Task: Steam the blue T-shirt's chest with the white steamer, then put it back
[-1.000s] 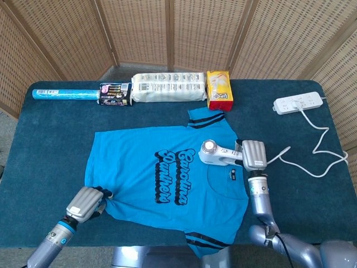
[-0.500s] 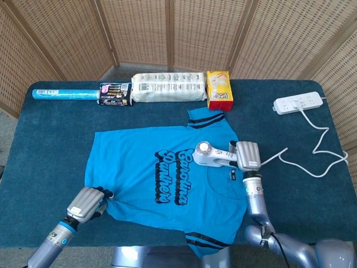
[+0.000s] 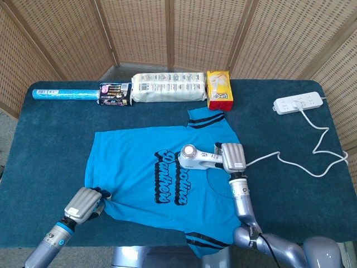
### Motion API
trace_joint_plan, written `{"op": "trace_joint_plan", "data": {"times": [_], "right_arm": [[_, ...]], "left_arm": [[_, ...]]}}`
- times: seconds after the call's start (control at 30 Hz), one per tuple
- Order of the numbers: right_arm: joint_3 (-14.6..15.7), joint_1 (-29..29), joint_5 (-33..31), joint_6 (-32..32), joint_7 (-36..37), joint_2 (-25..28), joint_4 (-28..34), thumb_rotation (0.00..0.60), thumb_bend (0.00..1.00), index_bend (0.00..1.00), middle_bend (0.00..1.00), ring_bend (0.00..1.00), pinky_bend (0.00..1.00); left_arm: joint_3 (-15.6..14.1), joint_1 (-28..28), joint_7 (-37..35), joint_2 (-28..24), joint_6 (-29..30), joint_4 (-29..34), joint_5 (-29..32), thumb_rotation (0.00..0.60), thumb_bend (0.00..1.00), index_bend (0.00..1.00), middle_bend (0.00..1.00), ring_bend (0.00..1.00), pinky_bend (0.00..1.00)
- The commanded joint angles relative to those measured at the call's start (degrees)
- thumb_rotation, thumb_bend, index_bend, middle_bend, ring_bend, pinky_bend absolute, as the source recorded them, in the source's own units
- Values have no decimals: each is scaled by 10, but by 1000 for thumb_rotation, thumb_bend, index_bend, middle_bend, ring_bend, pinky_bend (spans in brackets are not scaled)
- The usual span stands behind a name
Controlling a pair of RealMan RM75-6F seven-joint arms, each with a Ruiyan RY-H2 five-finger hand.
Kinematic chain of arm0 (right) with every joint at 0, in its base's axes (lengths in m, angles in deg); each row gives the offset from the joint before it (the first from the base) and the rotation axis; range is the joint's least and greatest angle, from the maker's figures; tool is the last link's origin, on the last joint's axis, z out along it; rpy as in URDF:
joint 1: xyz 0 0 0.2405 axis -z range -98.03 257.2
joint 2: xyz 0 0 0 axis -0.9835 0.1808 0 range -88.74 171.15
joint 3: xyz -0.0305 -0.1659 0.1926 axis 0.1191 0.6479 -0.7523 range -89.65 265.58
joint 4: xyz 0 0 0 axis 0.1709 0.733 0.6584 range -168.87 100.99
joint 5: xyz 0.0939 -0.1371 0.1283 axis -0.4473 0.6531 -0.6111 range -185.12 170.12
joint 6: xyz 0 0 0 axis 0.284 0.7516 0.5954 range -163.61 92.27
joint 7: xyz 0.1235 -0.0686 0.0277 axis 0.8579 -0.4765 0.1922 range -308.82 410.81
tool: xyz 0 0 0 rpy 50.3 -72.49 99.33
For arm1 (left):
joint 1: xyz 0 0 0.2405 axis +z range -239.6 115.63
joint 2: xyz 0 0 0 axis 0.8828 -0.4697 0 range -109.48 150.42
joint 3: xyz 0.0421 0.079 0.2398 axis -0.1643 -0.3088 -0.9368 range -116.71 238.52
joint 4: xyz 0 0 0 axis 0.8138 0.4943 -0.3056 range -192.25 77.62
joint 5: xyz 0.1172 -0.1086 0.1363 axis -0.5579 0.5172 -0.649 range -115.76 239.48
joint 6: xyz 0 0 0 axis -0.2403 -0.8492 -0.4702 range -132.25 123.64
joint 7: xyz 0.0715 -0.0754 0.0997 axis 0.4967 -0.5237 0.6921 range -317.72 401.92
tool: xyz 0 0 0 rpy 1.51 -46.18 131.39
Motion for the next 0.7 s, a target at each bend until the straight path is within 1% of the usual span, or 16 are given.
{"op": "trace_joint_plan", "data": {"times": [0.03, 0.37, 0.7], "right_arm": [[2, 7, -1, -4, 4, 6, 0, 600, 315, 746, 798, 884, 835], [11, 35, 0, -18, 21, 27, 4, 600, 315, 747, 798, 883, 834], [12, 26, 9, -13, 24, 8, 4, 600, 315, 747, 798, 883, 833]], "left_arm": [[0, 0, 1, -1, 0, 1, -1, 600, 553, 520, 532, 462, 553], [0, 0, 9, 0, 0, 8, -3, 600, 553, 520, 531, 462, 553], [-1, 3, 9, -4, 3, 10, -3, 600, 553, 520, 532, 462, 553]]}}
